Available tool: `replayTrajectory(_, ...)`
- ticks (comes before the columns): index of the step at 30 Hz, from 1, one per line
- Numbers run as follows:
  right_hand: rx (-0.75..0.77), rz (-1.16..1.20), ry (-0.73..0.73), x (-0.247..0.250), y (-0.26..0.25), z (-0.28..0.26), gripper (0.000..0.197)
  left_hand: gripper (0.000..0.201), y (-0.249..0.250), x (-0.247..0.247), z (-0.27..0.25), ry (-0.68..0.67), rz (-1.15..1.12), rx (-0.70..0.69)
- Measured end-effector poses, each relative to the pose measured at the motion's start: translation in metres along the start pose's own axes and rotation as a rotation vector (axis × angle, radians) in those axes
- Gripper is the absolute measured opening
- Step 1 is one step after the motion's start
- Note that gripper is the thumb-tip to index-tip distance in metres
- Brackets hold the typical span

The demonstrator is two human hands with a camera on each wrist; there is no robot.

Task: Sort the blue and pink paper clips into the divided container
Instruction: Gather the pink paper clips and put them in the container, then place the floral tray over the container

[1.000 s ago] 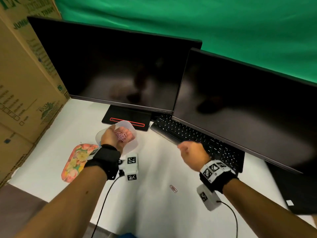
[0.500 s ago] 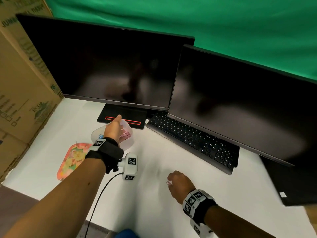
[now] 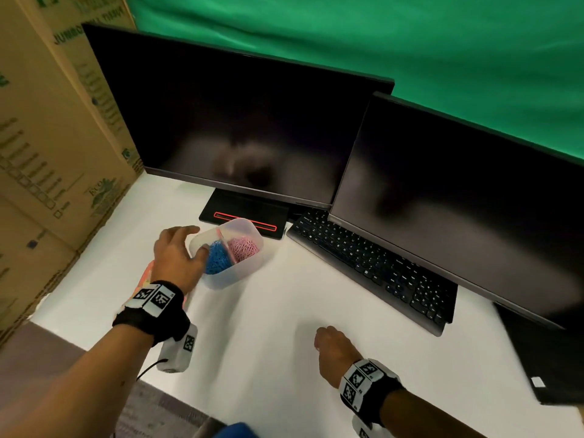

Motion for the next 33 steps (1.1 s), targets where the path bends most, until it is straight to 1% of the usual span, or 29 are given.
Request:
replayTrajectory(3,0.013,-0.001,-0.009,0.000,-0.004,0.000,0.030,0.047,-0.040,0.008,0.004,-0.018,0.042,0.066)
replayTrajectory(5,0.029,0.036,0.006,0.008,-0.013,0.003,0.028,0.059,-0.065,0.009,0.005,-0.080,0.104,0.137)
replayTrajectory(6,0.042,0.059,0.025,0.016,-0.021,0.006,0.028,0.068,-0.075,0.007,0.005,-0.135,0.148,0.187)
replayTrajectory(8,0.085,0.099,0.076,0.036,-0.044,0.019,0.031,0.087,-0.088,-0.001,0.002,-0.265,0.244,0.263)
replayTrajectory(10,0.144,0.135,0.145,0.060,-0.076,0.037,0.029,0.101,-0.091,-0.013,-0.002,-0.367,0.345,0.278)
replayTrajectory(12,0.192,0.179,0.211,0.085,-0.109,0.055,0.028,0.113,-0.089,-0.025,-0.006,-0.396,0.459,0.268)
replayTrajectory(14,0.230,0.209,0.261,0.105,-0.139,0.070,0.028,0.120,-0.087,-0.033,-0.007,-0.376,0.525,0.259)
replayTrajectory(18,0.307,0.205,0.282,0.120,-0.187,0.094,0.027,0.117,-0.092,-0.039,-0.010,-0.385,0.540,0.309)
replayTrajectory(20,0.311,0.160,0.258,0.117,-0.200,0.101,0.026,0.115,-0.097,-0.039,-0.011,-0.382,0.523,0.327)
replayTrajectory(23,0.272,0.070,0.180,0.110,-0.206,0.107,0.027,0.111,-0.103,-0.037,-0.012,-0.369,0.496,0.305)
replayTrajectory(26,0.294,0.008,0.150,0.106,-0.207,0.111,0.029,0.109,-0.109,-0.030,-0.012,-0.348,0.443,0.327)
replayTrajectory(28,0.320,0.068,0.197,0.108,-0.201,0.115,0.031,0.112,-0.110,-0.021,-0.009,-0.307,0.392,0.356)
replayTrajectory(30,0.307,0.190,0.253,0.112,-0.188,0.120,0.034,0.114,-0.104,-0.006,-0.003,-0.227,0.329,0.342)
replayTrajectory(32,0.253,0.339,0.307,0.117,-0.173,0.123,0.035,0.112,-0.089,0.012,0.006,-0.121,0.262,0.267)
replayTrajectory(33,0.215,0.414,0.332,0.120,-0.165,0.124,0.035,0.111,-0.077,0.020,0.012,-0.077,0.234,0.199)
Point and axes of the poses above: each hand's wrist, its own z-axis towards the middle knuckle, its own x-axis out of the back of the hand, y = z × x, the point moved 4 cm from there along z, towards the middle knuckle, and after that the axes turned 11 degrees about z, right-handed, at the moved point
